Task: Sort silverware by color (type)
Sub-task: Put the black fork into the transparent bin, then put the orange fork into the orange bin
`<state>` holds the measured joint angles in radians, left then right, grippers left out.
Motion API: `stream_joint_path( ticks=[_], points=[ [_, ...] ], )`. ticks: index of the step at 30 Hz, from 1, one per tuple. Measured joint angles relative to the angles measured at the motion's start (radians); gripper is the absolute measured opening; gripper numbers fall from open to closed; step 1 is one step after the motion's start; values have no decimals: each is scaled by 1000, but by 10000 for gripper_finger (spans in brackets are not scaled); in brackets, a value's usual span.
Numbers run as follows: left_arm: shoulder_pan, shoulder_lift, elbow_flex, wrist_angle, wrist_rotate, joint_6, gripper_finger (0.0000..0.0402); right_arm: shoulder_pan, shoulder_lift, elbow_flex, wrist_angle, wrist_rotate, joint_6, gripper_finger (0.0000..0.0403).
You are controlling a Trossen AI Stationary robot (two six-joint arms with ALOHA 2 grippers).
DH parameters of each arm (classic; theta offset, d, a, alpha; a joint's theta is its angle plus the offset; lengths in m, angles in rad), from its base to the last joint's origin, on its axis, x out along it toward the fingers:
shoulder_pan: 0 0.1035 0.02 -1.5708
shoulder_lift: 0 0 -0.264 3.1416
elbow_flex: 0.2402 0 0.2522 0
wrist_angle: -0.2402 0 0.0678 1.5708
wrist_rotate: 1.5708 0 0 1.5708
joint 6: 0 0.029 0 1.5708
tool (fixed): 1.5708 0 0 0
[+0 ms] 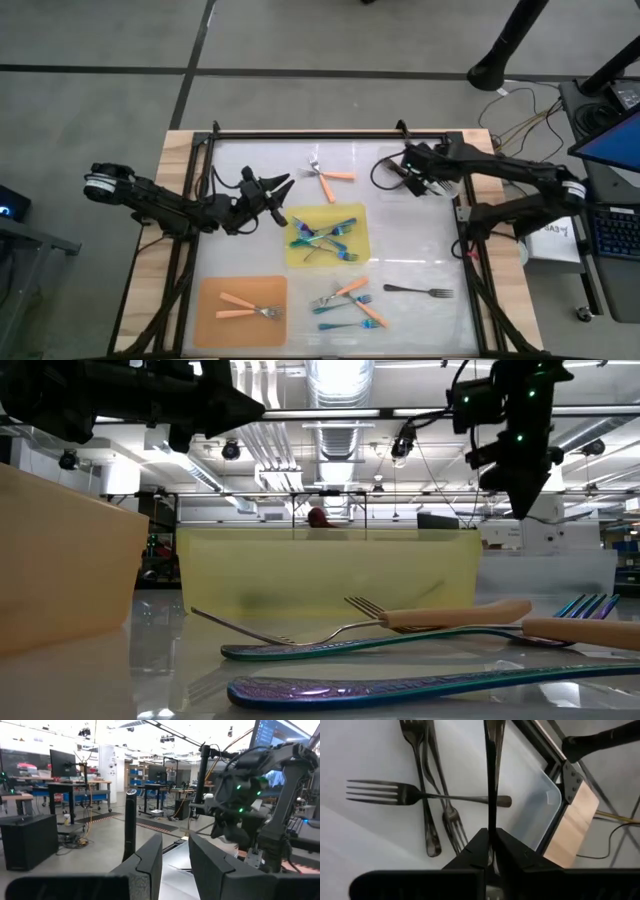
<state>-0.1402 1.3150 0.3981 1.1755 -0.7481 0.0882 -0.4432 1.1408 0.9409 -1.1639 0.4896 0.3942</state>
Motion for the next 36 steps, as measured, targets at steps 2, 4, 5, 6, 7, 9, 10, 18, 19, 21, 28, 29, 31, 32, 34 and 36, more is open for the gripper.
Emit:
stream_joint_path(
  ticks=[2, 4, 5, 6, 7, 9, 10, 18, 19, 21, 28, 29, 31, 32, 34, 36],
  points=[
    [0, 0, 0, 0, 0, -20, 78, -3, 22, 0, 4, 0, -19, 28],
    [0, 0, 0, -1, 1, -23, 78, -3, 35, 0, 12, 0, -38, 39],
    [0, 0, 0, -2, 1, -23, 78, -3, 40, 0, 19, -1, -46, 44],
    [0, 0, 0, -2, 1, -22, 78, -3, 42, 0, 24, -2, -49, 49],
    [0, 0, 0, -2, 1, -22, 78, -3, 44, 0, 28, -7, -54, 52],
    [0, 0, 0, -3, 1, -22, 78, -3, 45, 6, 28, -24, -57, 59],
    [0, 0, 0, -4, 1, -22, 78, -3, 45, 11, 25, -26, -56, 64],
    [1, 0, 0, -53, 0, -78, 78, 21, -5, 75, 47, -196, -73, 97],
    [3, 0, 6, -86, -1, -96, 78, 28, -15, 79, 59, -218, -89, 100],
    [14, 0, 38, -177, 0, -145, 78, 45, -35, 80, 92, -244, -128, 104],
    [85, 27, 368, -959, 138, -306, 78, 61, -60, 80, 106, -261, -263, 108],
    [101, 41, 434, -1077, 151, -331, 78, 61, -60, 80, 107, -262, -288, 107],
    [137, 86, 574, -1319, 164, -368, 78, 62, -59, 79, 109, -261, -329, 105],
    [155, 115, 640, -1442, 172, -372, 78, 62, -59, 79, 112, -261, -351, 105],
    [198, 183, 775, -1668, 221, -367, 78, 62, -59, 75, 133, -258, -395, 105],
    [239, 251, 892, -1822, 307, -325, 77, 61, -59, 73, 153, -256, -430, 107]
  ],
)
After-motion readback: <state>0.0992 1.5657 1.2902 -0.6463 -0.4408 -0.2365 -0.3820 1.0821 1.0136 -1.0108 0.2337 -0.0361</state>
